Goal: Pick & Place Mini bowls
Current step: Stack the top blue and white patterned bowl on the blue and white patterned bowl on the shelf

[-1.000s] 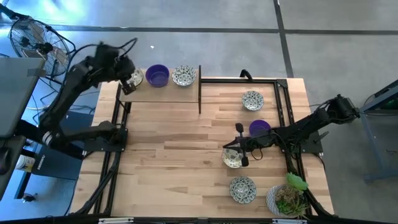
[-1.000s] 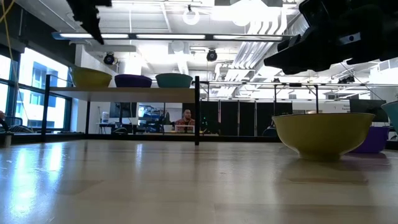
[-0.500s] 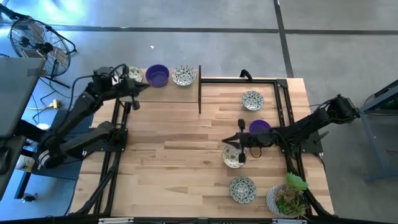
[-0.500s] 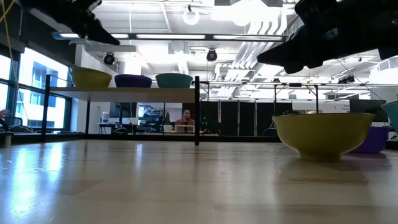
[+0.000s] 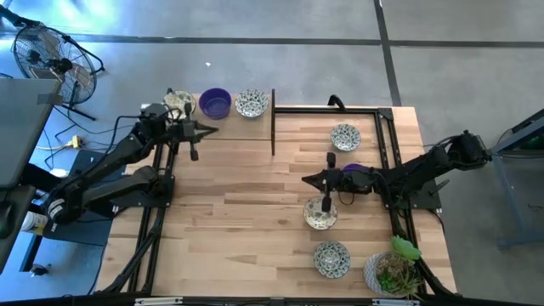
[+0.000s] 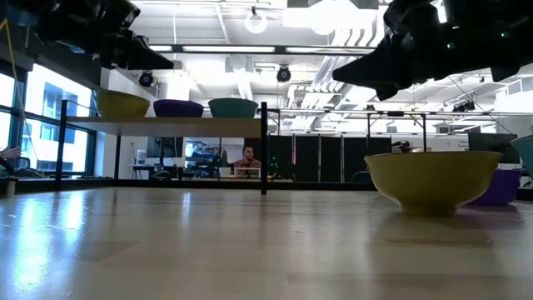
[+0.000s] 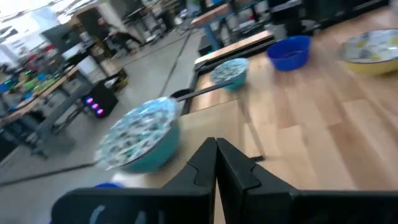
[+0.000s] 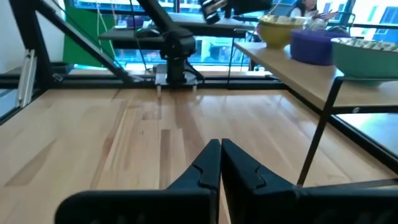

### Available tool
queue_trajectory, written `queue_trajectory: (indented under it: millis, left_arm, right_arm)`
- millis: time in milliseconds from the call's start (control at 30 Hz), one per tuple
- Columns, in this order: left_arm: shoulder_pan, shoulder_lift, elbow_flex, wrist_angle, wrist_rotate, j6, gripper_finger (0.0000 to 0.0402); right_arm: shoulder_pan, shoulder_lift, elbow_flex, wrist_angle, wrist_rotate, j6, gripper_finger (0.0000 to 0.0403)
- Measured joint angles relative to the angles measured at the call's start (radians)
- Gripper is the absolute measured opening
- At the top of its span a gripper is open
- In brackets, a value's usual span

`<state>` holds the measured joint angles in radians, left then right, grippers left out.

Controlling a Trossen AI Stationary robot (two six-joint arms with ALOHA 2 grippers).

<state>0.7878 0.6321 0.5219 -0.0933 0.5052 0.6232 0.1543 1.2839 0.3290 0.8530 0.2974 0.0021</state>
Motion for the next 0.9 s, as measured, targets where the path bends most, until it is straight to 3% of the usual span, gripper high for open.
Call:
queue_trajectory:
  millis: [300, 467, 667, 900]
  left_arm:
    - [-0.314, 0.013, -0.199, 0.427, -0.274, -0.078, 0.0]
    - [-0.426, 0.024, -0.246, 0.495, -0.337, -0.077, 0.0]
    - [-0.493, 0.073, -0.256, 0.534, -0.389, -0.025, 0.0]
    - [-0.496, 0.113, -0.256, 0.576, -0.36, -0.023, 0.0001]
  right_arm:
    - [0.008, 0.0, 0.032, -0.014, 0.044, 0.004, 0.0]
    - [0.046, 0.0, 0.086, -0.135, 0.099, 0.044, 0.0]
    - [0.114, 0.0, 0.235, -0.559, 0.14, 0.207, 0.0001]
    - [0.199, 0.0, 0.487, -1.145, 0.202, 0.488, 0.0019]
